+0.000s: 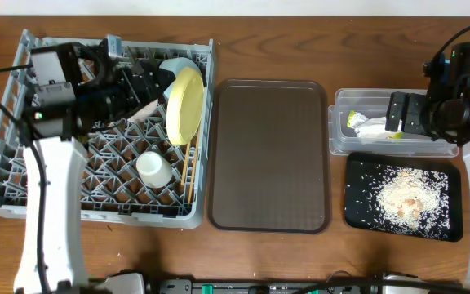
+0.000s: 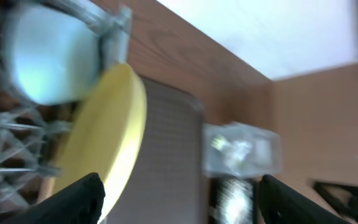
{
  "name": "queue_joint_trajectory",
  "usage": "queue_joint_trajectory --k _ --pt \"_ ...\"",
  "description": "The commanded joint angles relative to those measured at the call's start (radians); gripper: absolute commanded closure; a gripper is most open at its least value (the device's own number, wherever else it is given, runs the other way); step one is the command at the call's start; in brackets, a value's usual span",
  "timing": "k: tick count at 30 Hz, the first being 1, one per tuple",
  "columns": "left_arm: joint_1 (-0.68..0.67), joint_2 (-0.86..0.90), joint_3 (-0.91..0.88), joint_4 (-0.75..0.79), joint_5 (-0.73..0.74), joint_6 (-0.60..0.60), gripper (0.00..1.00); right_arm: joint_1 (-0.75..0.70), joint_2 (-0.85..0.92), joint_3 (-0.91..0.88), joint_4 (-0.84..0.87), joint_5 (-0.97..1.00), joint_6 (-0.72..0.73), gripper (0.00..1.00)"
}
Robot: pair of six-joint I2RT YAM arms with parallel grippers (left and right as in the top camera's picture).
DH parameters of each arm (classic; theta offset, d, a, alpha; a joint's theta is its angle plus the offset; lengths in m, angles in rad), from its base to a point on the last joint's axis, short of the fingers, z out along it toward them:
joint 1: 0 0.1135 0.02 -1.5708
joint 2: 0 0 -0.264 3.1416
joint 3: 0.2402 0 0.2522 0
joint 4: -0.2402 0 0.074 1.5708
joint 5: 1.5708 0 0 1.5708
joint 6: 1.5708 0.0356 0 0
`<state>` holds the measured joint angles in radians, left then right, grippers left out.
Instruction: Sort waste into correct bins and load items into the dishwasher
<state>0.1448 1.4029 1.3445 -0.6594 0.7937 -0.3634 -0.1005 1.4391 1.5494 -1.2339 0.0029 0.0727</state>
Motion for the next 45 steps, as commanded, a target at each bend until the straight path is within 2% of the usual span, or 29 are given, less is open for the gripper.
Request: queue_joint_trajectory --k 1,4,5,16,20,23,27,29,33,35,36,41,45 --pt "-0.058 -0.065 0.030 -0.007 -0.436 -0.009 0.17 -0.010 0.001 0.002 0.000 0.000 0.013 0.01" --pt "-0.091 -0.091 0.030 -0.008 -0.589 -0.009 0.17 -0.010 0.001 0.002 0.000 0.000 0.013 0.01" --pt "-0.097 -0.094 0.030 -0.012 -0.611 -0.009 0.08 -0.010 0.001 0.002 0.000 0.000 0.013 0.01" --pt "-0.098 -0.090 0.028 -0.013 -0.615 -0.009 0.07 -0.010 -0.005 0.002 0.000 0.000 0.013 0.01" --pt "-0.098 -0.090 0.028 -0.013 -0.615 -0.009 0.06 0.006 -0.117 0.002 0.000 0.000 0.013 0.01" --pt "-0.098 -0.090 0.028 -0.013 -0.615 -0.009 0.06 0.035 -0.266 0.002 0.000 0.000 0.012 0.01" --pt "-0.098 -0.090 0.028 -0.013 -0.615 -0.009 0.06 0.070 -0.479 -0.003 0.051 0.053 -0.084 0.01" --pt "-0.098 -0.090 0.028 -0.013 -0.615 -0.009 0.05 0.087 -0.586 -0.023 0.124 0.052 -0.122 0.01" --pt "-0.098 -0.090 0.028 -0.013 -0.615 -0.009 0.05 0.102 -0.853 -0.197 0.433 -0.002 -0.233 0.01" --pt "-0.098 -0.090 0.028 -0.013 -0.615 -0.009 0.05 0.101 -0.983 -0.352 0.621 -0.068 -0.305 0.01" --pt "-0.098 -0.090 0.028 -0.013 -0.615 -0.009 0.05 0.101 -1.094 -0.521 0.780 -0.105 -0.325 0.01" --pt "-0.098 -0.090 0.028 -0.013 -0.615 -0.009 0.05 0.101 -1.251 -0.846 1.046 -0.146 -0.317 0.01" --pt "-0.098 -0.090 0.028 -0.013 -0.615 -0.009 0.05 0.101 -1.325 -1.076 1.245 -0.154 -0.248 0.01"
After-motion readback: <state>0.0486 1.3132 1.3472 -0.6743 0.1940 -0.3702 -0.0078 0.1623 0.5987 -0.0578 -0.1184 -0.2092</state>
